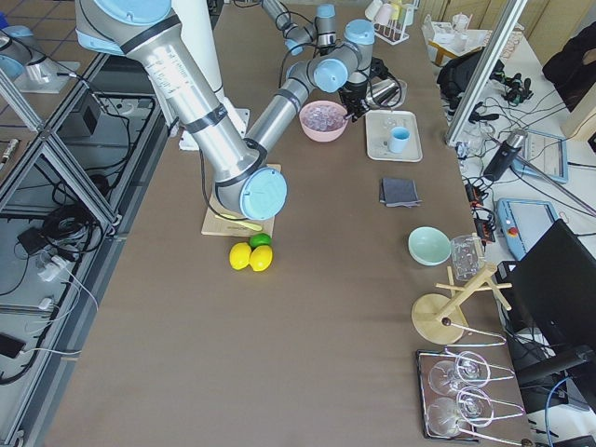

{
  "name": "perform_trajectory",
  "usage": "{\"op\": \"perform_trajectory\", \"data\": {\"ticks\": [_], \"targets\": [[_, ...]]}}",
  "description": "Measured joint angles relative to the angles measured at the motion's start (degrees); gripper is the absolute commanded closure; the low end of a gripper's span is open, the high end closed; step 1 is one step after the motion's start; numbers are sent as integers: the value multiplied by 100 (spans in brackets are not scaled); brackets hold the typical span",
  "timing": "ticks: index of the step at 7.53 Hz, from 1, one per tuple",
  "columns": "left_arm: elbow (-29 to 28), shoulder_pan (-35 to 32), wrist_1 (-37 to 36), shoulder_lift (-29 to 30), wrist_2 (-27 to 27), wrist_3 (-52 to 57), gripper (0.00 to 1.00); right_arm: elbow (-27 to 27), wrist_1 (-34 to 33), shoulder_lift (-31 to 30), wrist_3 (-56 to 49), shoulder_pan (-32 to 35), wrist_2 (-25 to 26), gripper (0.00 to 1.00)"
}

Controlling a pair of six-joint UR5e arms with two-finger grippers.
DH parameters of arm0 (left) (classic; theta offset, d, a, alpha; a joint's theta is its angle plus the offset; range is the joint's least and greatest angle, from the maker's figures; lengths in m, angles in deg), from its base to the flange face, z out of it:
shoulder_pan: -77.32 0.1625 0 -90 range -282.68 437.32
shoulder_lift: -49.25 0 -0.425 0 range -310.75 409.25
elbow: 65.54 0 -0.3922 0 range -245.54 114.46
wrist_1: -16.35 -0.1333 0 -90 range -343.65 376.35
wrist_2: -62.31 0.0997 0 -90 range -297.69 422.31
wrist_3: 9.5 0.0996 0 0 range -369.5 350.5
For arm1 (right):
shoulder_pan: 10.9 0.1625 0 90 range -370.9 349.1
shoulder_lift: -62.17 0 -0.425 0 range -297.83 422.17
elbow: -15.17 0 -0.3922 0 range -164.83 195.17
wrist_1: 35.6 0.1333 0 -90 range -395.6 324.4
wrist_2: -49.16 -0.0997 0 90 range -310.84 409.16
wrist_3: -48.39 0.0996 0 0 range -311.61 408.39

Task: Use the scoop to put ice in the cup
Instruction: 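Carry the scoop to the light-blue cup with the right gripper while the left arm withdraws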

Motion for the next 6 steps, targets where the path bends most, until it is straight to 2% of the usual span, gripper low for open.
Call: {"op": "perform_trajectory", "data": {"ticks": [3,4,6], "targets": [[-323,-233,-167,129,-14,-9,2,-727,-1476,763,-206,176,-391,100],[-320,-424,-414,113,-144,-13,2,-1127,-1913,1085,-400,183,-413,100],[-150,-803,-1152,-18,-333,-10,2,-2054,-2323,1678,-643,182,-470,100]]}}
